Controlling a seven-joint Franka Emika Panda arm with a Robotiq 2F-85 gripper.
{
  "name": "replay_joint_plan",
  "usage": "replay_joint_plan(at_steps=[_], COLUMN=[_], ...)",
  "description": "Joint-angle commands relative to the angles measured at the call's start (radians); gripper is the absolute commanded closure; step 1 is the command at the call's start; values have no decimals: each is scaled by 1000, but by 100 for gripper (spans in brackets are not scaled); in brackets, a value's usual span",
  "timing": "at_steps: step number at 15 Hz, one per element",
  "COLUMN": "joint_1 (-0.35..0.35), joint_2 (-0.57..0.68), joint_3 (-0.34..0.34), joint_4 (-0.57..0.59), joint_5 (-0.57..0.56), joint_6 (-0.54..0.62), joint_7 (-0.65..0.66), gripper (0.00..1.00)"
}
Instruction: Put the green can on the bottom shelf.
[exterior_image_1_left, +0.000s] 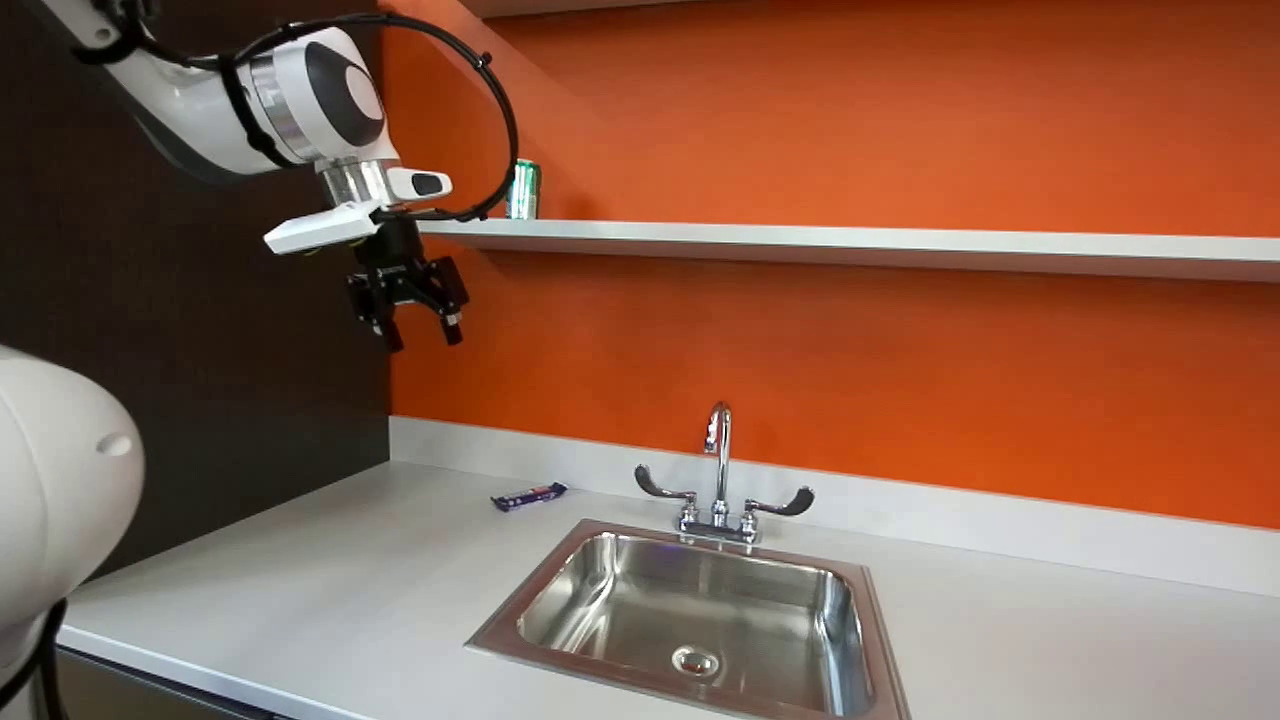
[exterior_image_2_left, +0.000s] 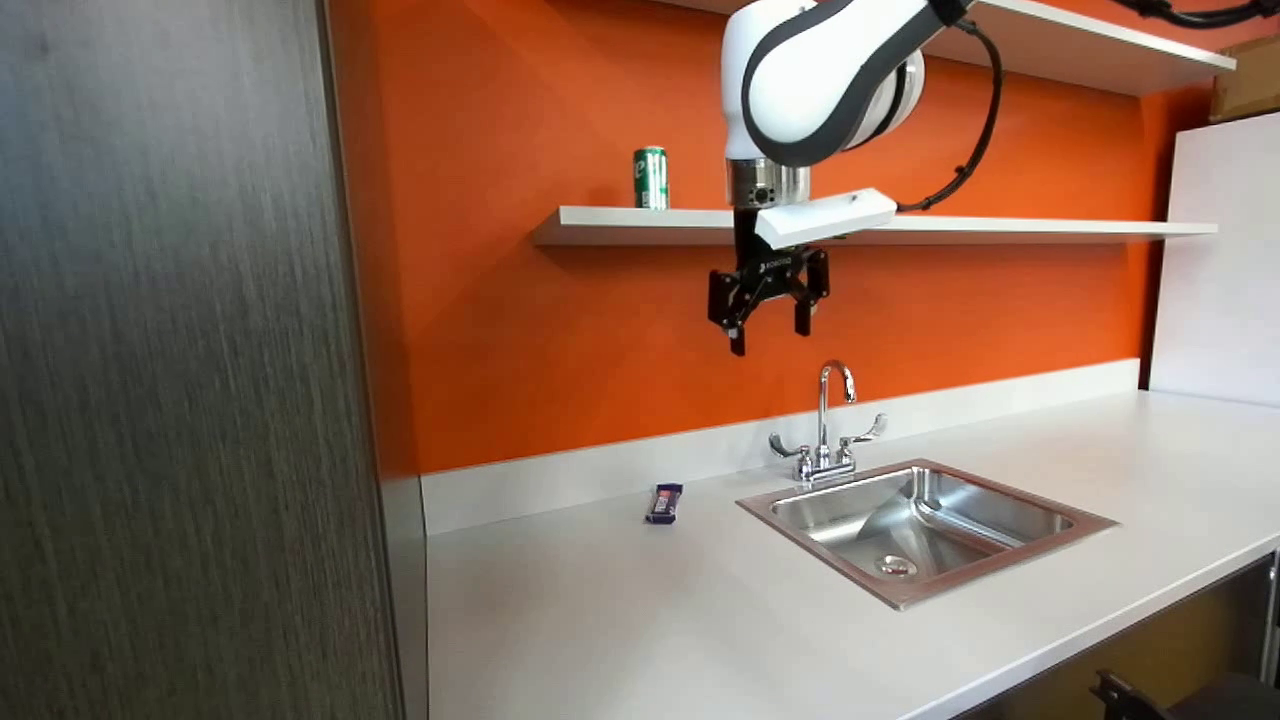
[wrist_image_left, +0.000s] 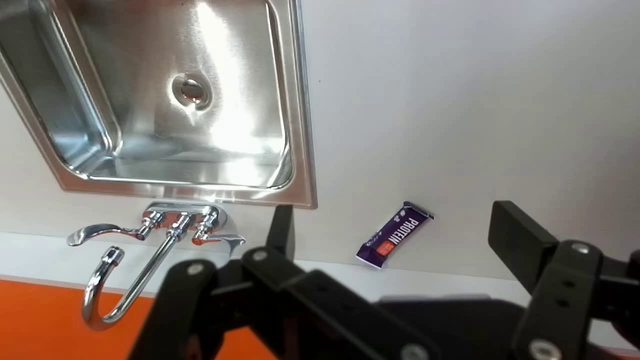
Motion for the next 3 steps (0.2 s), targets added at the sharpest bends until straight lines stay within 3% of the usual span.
replay_joint_plan(at_steps=[1,3], joint_1=[-22,-22], joint_2=[-1,-1], joint_3=[18,16], joint_4=[-8,-15], joint_5=[10,11], joint_6=[5,11], joint_7=[-8,-8], gripper=[0,0])
